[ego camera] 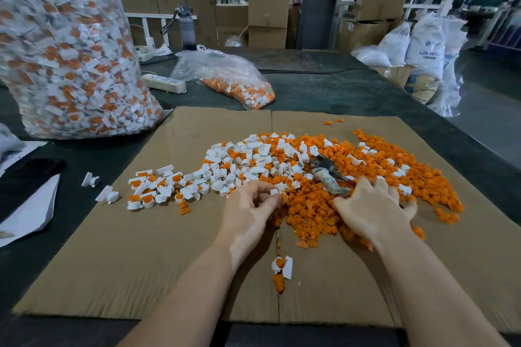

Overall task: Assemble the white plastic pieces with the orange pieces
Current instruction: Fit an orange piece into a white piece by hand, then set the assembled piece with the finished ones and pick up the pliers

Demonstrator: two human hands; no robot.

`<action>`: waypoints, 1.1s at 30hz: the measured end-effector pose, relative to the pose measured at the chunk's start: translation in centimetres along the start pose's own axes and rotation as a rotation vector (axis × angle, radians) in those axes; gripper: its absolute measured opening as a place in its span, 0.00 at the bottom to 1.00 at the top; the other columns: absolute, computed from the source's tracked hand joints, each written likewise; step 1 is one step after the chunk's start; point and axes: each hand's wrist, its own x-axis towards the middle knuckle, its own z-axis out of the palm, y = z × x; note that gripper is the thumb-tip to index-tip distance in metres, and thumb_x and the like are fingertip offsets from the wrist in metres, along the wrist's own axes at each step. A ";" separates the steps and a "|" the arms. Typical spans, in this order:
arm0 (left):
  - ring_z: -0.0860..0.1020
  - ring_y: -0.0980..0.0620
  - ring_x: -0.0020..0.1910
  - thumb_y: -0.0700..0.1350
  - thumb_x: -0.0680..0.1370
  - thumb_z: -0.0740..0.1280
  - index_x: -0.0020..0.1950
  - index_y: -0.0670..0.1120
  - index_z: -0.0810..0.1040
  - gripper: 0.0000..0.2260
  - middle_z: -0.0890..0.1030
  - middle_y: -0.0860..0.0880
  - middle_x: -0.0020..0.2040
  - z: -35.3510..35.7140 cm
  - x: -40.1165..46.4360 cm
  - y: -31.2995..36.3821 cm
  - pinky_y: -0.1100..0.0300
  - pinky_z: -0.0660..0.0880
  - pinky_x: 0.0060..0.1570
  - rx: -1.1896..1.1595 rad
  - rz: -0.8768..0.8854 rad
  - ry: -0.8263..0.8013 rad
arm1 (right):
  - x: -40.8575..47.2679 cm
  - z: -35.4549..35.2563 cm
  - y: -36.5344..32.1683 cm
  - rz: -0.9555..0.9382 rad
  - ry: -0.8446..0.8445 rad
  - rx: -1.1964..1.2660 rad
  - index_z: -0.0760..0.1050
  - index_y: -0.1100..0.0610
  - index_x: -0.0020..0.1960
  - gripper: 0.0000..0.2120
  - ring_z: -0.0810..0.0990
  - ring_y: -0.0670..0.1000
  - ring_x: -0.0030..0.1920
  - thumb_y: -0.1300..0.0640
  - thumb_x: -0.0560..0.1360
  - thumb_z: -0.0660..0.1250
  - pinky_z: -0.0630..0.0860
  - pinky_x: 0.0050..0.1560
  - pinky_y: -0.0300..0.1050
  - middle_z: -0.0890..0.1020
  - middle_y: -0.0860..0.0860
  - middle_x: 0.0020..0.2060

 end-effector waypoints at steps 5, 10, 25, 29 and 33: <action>0.76 0.54 0.36 0.41 0.76 0.68 0.45 0.46 0.78 0.01 0.79 0.46 0.37 -0.1 0.0 0.0 0.63 0.73 0.37 -0.022 0.003 0.008 | 1.0 -0.3 0.2 -0.014 -0.034 -0.044 0.69 0.54 0.59 0.23 0.63 0.58 0.67 0.39 0.71 0.61 0.52 0.68 0.65 0.67 0.56 0.65; 0.77 0.52 0.38 0.41 0.76 0.67 0.47 0.44 0.78 0.02 0.81 0.42 0.40 -0.1 0.0 0.1 0.57 0.76 0.42 -0.039 -0.013 0.017 | 0.5 -0.3 0.0 -0.076 0.106 -0.056 0.68 0.57 0.57 0.22 0.68 0.57 0.61 0.40 0.74 0.59 0.61 0.63 0.56 0.72 0.55 0.58; 0.76 0.59 0.25 0.37 0.77 0.66 0.46 0.40 0.77 0.01 0.78 0.47 0.33 -0.4 2.7 2.8 0.67 0.73 0.26 -0.457 -0.266 0.111 | -3.1 -3.9 -2.1 -0.424 -0.347 0.459 0.76 0.55 0.44 0.12 0.71 0.47 0.30 0.48 0.78 0.59 0.66 0.34 0.43 0.76 0.52 0.34; 0.76 0.58 0.28 0.38 0.76 0.67 0.44 0.42 0.78 0.02 0.79 0.48 0.33 -0.4 2.9 2.8 0.68 0.73 0.28 -0.401 -0.282 0.157 | -3.3 -4.2 -2.2 -0.397 -0.428 0.502 0.77 0.57 0.47 0.13 0.69 0.47 0.30 0.49 0.78 0.59 0.64 0.34 0.42 0.73 0.50 0.31; 0.75 0.58 0.29 0.39 0.77 0.67 0.44 0.42 0.78 0.03 0.78 0.48 0.32 -0.2 2.8 2.5 0.67 0.73 0.30 -0.355 -0.302 0.172 | -3.3 -4.0 -2.4 -0.387 -0.465 0.475 0.75 0.58 0.45 0.14 0.67 0.46 0.28 0.50 0.79 0.57 0.62 0.33 0.42 0.69 0.48 0.29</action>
